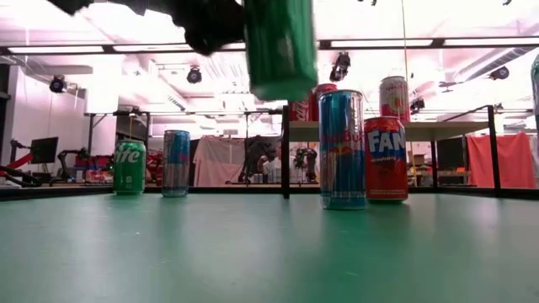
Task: Place canned beverage on shelf
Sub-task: Put the bottom left green soda can on the shelf
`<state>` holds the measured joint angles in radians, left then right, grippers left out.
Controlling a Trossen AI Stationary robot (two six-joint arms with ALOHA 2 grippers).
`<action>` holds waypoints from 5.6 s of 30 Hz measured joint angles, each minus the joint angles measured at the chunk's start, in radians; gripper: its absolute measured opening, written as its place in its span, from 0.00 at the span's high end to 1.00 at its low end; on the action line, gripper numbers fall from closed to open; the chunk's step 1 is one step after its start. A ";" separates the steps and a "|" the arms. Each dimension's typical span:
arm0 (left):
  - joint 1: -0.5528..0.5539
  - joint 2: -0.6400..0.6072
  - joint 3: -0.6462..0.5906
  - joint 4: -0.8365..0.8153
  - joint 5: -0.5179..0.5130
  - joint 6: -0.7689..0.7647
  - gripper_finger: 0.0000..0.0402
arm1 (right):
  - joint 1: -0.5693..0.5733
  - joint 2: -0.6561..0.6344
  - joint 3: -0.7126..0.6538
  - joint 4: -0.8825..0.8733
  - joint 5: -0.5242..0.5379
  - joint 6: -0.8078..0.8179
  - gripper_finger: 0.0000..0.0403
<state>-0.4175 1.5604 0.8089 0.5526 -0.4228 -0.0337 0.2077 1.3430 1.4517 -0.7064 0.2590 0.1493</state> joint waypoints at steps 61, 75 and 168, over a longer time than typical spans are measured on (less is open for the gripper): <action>0.030 -0.414 -0.004 -0.175 -0.247 0.229 0.13 | -0.092 0.169 -0.003 0.361 0.100 -0.180 0.32; 0.029 -0.595 -0.099 -0.288 -0.244 0.314 0.13 | -0.359 -0.131 -0.287 0.314 0.187 -0.032 0.32; 0.029 -0.618 -0.111 -0.353 -0.251 0.339 0.13 | -0.306 -0.192 -0.095 -0.118 0.230 0.290 0.48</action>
<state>-0.3882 0.9423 0.6979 0.1993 -0.6739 0.3058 -0.0986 1.1515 1.3570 -0.8240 0.4889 0.4390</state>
